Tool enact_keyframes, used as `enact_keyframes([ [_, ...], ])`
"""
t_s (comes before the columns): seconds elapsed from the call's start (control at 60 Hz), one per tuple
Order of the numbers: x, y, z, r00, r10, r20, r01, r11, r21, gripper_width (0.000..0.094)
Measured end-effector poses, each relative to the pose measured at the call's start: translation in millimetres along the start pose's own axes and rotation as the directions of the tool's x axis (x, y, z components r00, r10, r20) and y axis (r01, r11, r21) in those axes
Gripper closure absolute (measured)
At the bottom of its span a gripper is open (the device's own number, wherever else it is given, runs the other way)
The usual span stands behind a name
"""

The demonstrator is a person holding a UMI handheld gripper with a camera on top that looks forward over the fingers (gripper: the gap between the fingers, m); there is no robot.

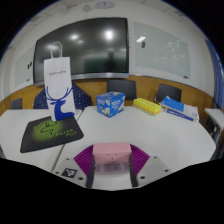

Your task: Unplug charger

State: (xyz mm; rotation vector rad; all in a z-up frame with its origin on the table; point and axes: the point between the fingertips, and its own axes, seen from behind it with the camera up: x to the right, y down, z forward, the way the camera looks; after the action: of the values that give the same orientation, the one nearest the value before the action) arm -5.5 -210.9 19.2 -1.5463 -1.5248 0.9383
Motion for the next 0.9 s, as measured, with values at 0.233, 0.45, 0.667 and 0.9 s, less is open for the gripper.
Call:
enact_keyframes([
  [0.233,23.7,-131.0,-46.4,1.000,0.002,0.020,-0.006,0.970,0.242,0.0493],
  [0.45,141.0,-146.5,-54.8,0.995,0.074,-0.062,-0.069,0.995,0.078,0.0491],
  [0.667,218.1,-39.8,-8.3,0.993,0.018,-0.114,-0.039,0.982,-0.184,0.0473],
  [0.9,215.5,30.6,22.2,0.999,-0.019,-0.050,-0.001,0.929,-0.371,0.0349],
])
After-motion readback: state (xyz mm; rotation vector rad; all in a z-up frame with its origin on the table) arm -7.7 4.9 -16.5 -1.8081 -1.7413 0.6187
